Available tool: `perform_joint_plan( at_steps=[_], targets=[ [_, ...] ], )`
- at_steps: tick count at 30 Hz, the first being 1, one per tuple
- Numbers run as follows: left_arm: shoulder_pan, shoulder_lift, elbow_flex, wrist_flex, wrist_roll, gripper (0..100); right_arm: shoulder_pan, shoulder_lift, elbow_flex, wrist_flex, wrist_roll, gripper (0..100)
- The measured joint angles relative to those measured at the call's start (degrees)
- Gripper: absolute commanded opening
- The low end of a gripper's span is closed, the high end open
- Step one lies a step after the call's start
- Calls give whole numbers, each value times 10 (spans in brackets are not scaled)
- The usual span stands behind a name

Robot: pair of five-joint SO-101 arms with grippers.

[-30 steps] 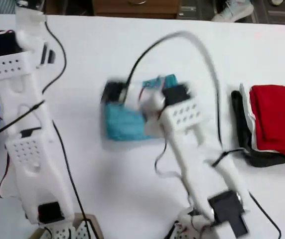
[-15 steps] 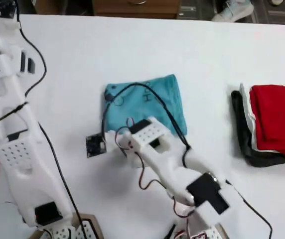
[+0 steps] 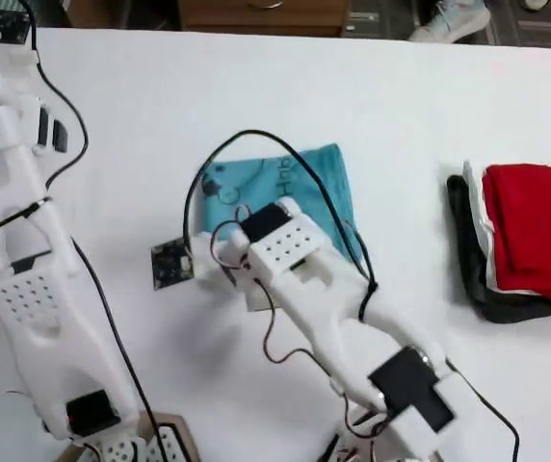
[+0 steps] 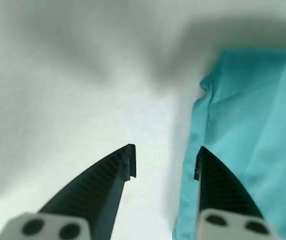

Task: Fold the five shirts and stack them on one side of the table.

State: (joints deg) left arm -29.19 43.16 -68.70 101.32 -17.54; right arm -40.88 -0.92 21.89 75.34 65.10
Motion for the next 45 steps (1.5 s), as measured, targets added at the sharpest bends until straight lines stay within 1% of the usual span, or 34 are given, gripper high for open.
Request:
perform_joint_plan(
  at_steps=[3,6,10,14,20,23,29,31,34,41,45],
  targets=[
    [0,0,0,0,0,203,0,-2,0,-4,0,204],
    [0,0,2,0,0,203,8,11,-1,-40,1,205],
    [-15,0,4,0,0,203,45,76,-2,-113,2,207],
    [-35,0,4,0,-4,203,59,136,-26,-134,3,209],
    [-36,0,5,0,-18,203,69,200,-78,-136,3,268],
    [-37,0,5,0,-19,203,83,236,-121,-136,4,268],
    [-42,0,5,0,-23,203,97,281,-207,-97,4,268],
    [-42,0,5,0,-23,203,98,283,-225,-69,4,268],
    [-41,0,5,0,-23,203,103,284,-233,-47,4,268],
    [-41,0,5,0,-23,203,103,292,-236,-44,5,268],
    [-41,0,5,0,-23,203,99,313,-240,-70,4,253]
  ],
)
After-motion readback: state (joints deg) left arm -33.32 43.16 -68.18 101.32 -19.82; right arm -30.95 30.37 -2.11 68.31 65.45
